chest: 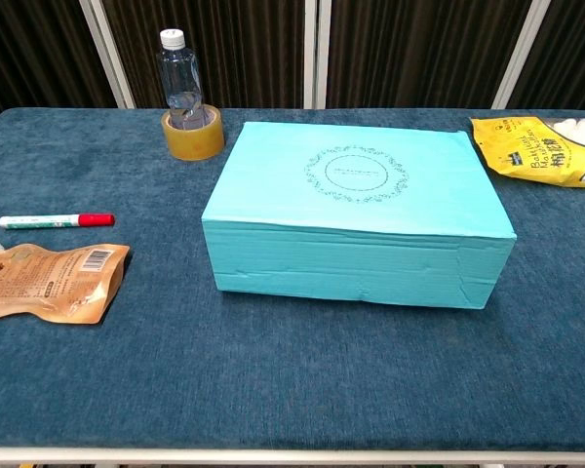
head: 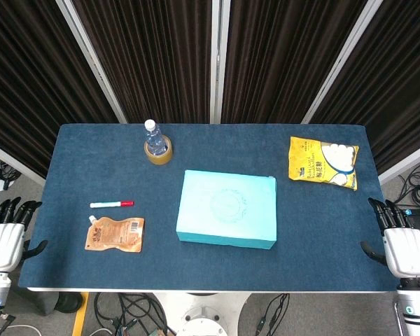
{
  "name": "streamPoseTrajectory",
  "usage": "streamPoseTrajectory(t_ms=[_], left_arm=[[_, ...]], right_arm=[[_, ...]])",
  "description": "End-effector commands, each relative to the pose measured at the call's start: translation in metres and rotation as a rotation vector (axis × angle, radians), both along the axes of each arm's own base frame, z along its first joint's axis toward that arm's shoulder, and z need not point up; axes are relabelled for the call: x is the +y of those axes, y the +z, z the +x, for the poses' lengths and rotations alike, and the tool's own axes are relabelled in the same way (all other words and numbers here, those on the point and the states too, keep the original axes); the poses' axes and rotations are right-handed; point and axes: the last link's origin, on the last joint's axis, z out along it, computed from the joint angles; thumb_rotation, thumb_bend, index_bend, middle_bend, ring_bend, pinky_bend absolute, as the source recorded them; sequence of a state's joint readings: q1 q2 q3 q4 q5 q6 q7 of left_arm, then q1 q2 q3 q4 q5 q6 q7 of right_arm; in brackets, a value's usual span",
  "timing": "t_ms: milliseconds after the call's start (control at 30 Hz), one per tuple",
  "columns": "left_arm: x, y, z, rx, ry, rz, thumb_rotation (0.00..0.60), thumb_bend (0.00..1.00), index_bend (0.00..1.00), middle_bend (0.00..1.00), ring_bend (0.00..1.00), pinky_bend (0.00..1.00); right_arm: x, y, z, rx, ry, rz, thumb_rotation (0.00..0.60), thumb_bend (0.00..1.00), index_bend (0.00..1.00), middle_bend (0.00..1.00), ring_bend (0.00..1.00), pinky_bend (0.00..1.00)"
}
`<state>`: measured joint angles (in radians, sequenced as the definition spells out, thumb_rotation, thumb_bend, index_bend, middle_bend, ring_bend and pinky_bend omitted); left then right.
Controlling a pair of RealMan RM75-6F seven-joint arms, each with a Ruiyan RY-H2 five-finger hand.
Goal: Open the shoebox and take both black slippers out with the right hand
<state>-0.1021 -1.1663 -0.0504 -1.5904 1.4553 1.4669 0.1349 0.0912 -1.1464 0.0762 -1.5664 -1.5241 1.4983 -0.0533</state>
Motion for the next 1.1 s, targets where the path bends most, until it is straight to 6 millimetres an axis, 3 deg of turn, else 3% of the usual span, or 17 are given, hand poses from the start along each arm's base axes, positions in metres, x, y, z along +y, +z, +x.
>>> streamPoseTrajectory(t_ms=[33, 333, 467, 600, 833, 933, 1100], left_arm=[[0.000, -0.003, 0.000, -0.002, 0.001, -0.004, 0.600, 0.17, 0.16, 0.17, 0.07, 0.07], [0.000, -0.004, 0.002, -0.009, -0.007, -0.006, 0.600, 0.17, 0.16, 0.17, 0.07, 0.07], [0.001, -0.004, 0.003, -0.015, -0.013, -0.004, 0.600, 0.17, 0.16, 0.17, 0.07, 0.07], [0.001, -0.004, 0.004, -0.026, -0.020, -0.002, 0.600, 0.17, 0.16, 0.17, 0.07, 0.07], [-0.004, -0.002, 0.004, -0.039, -0.011, 0.002, 0.600, 0.17, 0.16, 0.17, 0.07, 0.07], [-0.006, -0.001, 0.002, -0.043, -0.003, 0.007, 0.600, 0.17, 0.16, 0.17, 0.07, 0.07], [-0.008, 0.001, 0.001, -0.047, 0.008, 0.010, 0.600, 0.17, 0.16, 0.17, 0.07, 0.07]], right_arm=[[-0.001, -0.001, 0.000, -0.003, 0.002, 0.003, 0.600, 0.07, 0.06, 0.13, 0.08, 0.19], [-0.008, -0.002, 0.004, -0.009, 0.028, 0.042, 0.600, 0.07, 0.06, 0.13, 0.07, 0.19], [-0.029, -0.008, 0.012, 0.020, 0.090, 0.114, 0.600, 0.07, 0.06, 0.13, 0.07, 0.20], [-0.066, -0.024, 0.024, 0.078, 0.169, 0.208, 0.600, 0.07, 0.06, 0.13, 0.07, 0.19], [-0.130, -0.070, 0.041, 0.148, 0.277, 0.293, 0.600, 0.07, 0.06, 0.14, 0.07, 0.19], [-0.144, -0.089, 0.042, 0.154, 0.307, 0.310, 0.600, 0.04, 0.07, 0.14, 0.07, 0.19], [-0.150, -0.112, 0.037, 0.152, 0.332, 0.340, 0.600, 0.02, 0.07, 0.14, 0.07, 0.16]])
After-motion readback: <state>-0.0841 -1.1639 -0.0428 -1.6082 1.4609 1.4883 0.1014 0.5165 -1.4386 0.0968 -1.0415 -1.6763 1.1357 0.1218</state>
